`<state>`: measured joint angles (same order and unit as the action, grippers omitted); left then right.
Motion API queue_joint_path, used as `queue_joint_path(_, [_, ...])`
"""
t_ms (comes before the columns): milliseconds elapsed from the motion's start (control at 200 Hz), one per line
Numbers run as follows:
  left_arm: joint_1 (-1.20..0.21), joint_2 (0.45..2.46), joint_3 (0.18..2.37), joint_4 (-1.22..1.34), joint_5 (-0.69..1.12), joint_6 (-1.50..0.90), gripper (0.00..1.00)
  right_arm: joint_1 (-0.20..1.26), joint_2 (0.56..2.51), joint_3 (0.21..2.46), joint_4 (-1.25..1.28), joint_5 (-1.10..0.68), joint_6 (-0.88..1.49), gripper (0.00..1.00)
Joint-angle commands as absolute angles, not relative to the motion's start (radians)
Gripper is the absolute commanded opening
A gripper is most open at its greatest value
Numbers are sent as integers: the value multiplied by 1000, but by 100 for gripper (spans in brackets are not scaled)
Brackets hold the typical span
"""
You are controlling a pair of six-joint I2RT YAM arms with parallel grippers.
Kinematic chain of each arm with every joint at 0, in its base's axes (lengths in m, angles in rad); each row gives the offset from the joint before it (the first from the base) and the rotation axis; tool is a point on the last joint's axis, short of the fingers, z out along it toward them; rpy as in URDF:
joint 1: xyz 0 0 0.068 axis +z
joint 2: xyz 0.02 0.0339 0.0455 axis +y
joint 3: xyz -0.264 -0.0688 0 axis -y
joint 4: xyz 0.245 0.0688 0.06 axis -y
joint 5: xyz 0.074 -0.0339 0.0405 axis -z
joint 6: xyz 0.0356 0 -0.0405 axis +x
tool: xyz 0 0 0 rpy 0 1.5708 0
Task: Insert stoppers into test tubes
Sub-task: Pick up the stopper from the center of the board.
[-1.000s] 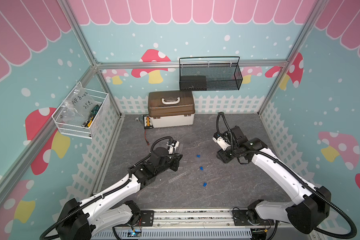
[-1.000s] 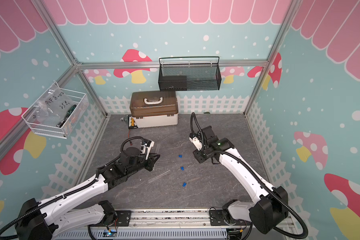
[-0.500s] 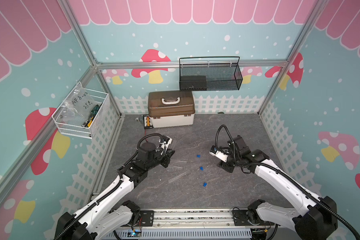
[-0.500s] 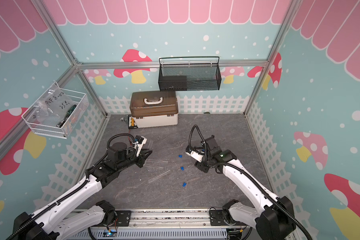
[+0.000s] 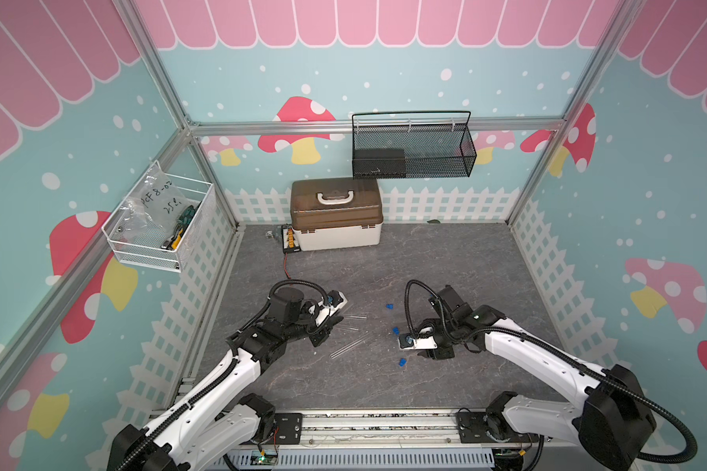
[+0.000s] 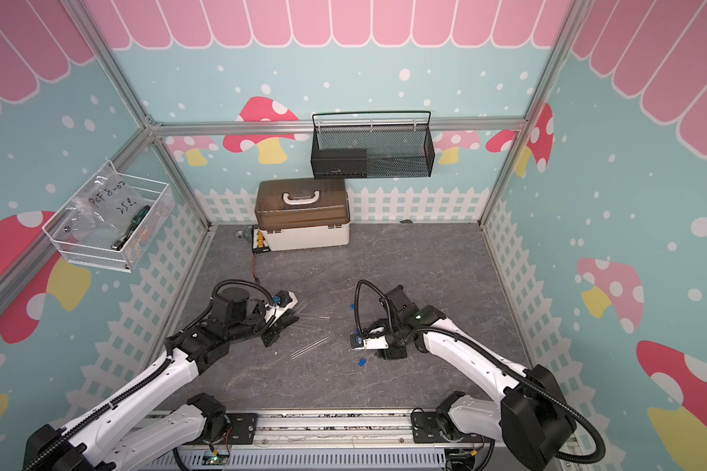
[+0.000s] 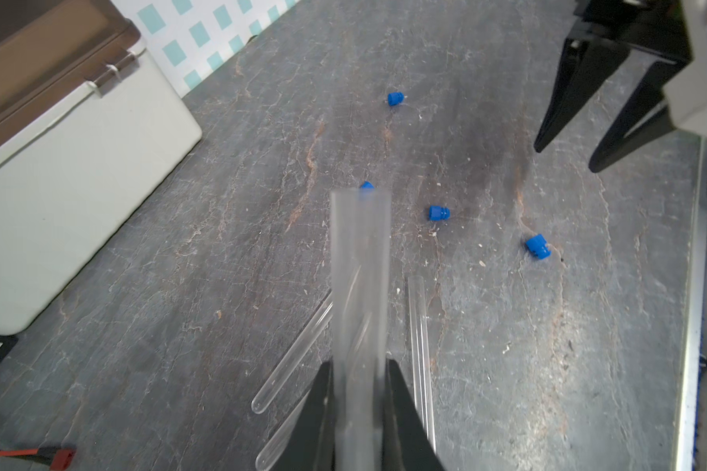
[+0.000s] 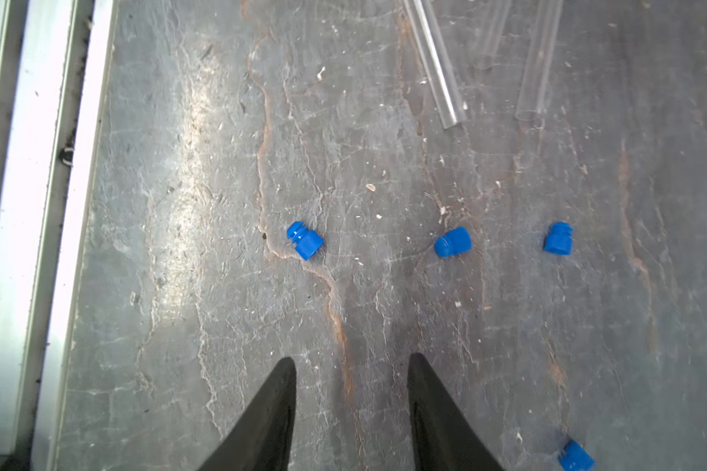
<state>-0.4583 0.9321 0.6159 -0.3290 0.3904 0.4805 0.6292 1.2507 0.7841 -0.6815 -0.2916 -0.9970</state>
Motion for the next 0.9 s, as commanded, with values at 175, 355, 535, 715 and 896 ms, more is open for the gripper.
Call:
queue_joint_path(175, [-451, 908, 617, -419, 403, 630, 0, 722, 1432, 854, -692, -260, -1206, 41])
queue_joint_path(355, [-452, 892, 603, -433, 385, 643, 0, 758, 1496, 867, -656, -254, -1206, 40])
queue_joint_path(535, [-451, 881, 597, -440, 372, 641, 0, 772, 1547, 884, -651, -256, -1216, 38])
queue_joint_path(715, [-452, 876, 594, -443, 365, 641, 0, 777, 1573, 891, -646, -249, -1218, 34])
queue_joint_path(896, [-452, 876, 596, -445, 362, 644, 0, 781, 1583, 887, -643, -250, -1218, 32])
